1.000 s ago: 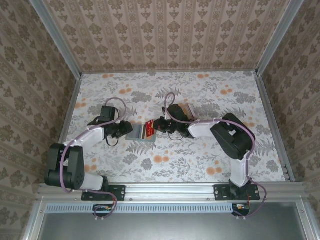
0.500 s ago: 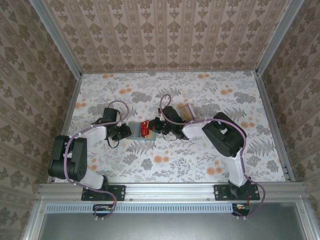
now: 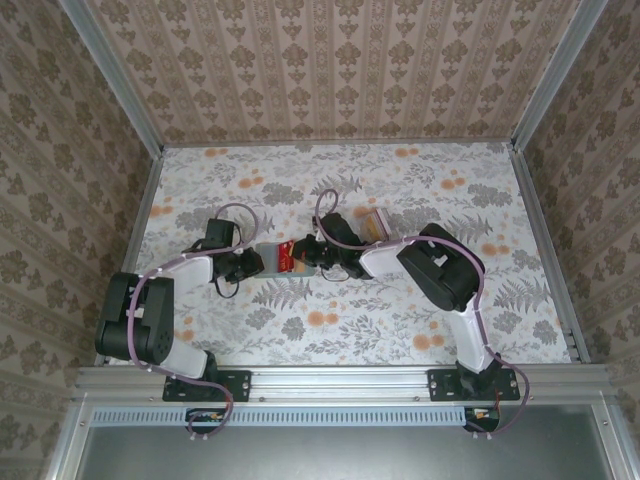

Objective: Put the credit cards into the card holder

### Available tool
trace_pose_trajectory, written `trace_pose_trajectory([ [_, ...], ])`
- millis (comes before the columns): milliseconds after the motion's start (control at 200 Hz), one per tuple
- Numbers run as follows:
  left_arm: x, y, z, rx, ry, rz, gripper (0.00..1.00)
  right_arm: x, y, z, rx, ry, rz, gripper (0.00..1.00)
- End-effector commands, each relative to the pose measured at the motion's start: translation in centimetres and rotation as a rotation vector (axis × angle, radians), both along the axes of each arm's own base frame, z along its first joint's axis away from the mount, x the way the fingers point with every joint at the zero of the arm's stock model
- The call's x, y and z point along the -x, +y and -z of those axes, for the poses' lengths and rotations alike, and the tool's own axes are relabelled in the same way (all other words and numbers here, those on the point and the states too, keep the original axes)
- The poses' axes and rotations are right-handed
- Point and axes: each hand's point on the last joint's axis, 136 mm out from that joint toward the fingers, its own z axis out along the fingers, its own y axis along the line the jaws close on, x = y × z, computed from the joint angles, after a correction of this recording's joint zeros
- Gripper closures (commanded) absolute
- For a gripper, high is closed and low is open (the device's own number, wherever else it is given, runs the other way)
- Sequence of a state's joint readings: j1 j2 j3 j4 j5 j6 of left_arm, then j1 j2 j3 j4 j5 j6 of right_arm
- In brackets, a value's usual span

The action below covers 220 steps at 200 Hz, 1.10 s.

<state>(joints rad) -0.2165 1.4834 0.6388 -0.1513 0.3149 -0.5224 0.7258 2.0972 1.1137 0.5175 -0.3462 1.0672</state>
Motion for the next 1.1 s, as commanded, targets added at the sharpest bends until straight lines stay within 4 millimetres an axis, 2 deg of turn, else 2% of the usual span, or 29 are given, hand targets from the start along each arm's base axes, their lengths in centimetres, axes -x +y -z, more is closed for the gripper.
trace_pose_trajectory([
  [0,2.4,-0.2,1.6,-0.006,0.086,0.014,0.82,-0.4,0.4,0.2,0.000,-0.003,0.022,1.00],
  [505,2.2,-0.4,1.2,-0.002,0.075,0.022,0.85,-0.8,2.2,1.7,0.047,0.003,-0.029,1.00],
  [810,1.3,-0.3,0.7,-0.020,0.064,0.029,0.85,0.1,3.5,2.3,0.077,0.019,-0.116,1.00],
  [1095,0.7,1.0,0.6,-0.049,0.065,0.003,0.85,1.4,3.1,1.9,0.088,0.026,-0.174,1.00],
])
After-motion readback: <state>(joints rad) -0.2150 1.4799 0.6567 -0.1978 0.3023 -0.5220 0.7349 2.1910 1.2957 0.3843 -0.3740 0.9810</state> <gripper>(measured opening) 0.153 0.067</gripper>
